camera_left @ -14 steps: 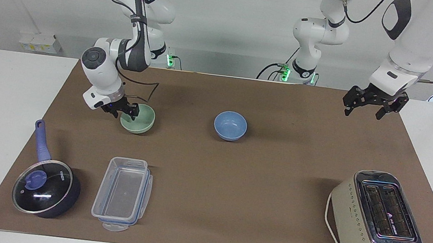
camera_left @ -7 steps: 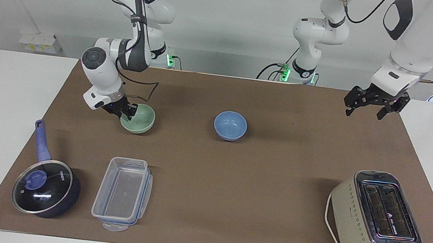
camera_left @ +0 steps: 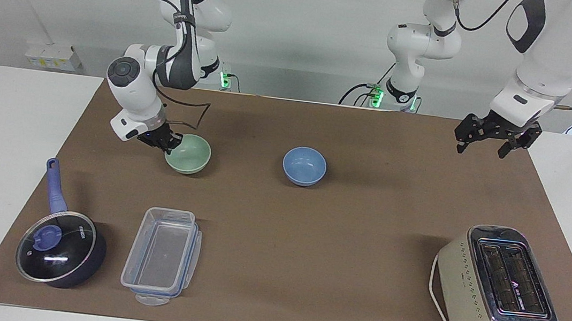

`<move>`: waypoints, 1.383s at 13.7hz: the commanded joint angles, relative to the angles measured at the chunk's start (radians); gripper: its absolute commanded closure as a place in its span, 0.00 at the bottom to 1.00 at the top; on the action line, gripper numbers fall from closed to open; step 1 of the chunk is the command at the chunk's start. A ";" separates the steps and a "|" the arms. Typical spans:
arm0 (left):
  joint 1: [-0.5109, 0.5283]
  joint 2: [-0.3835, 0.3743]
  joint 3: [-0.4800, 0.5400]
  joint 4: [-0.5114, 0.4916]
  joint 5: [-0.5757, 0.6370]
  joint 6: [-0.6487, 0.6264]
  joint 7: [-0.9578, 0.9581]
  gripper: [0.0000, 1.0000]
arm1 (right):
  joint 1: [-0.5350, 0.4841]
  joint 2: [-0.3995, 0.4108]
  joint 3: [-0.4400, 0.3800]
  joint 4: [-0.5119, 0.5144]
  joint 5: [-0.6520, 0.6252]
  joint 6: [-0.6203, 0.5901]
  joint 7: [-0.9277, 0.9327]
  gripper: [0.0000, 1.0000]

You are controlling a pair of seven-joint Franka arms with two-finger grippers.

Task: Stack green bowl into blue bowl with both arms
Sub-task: 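Reach the right gripper to the green bowl rim and grasp it, then carry the green bowl over the blue bowl and lower it inside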

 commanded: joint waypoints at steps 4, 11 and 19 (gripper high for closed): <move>0.012 -0.003 -0.004 0.007 -0.011 -0.007 0.015 0.00 | 0.115 -0.139 0.008 0.051 0.152 -0.195 -0.019 1.00; 0.010 -0.003 -0.004 0.007 -0.011 -0.007 0.015 0.00 | 0.391 -0.050 0.019 0.152 0.171 -0.120 0.267 1.00; 0.012 -0.001 -0.004 0.007 -0.011 -0.005 0.015 0.00 | 0.521 0.140 0.019 0.257 0.251 0.026 0.457 1.00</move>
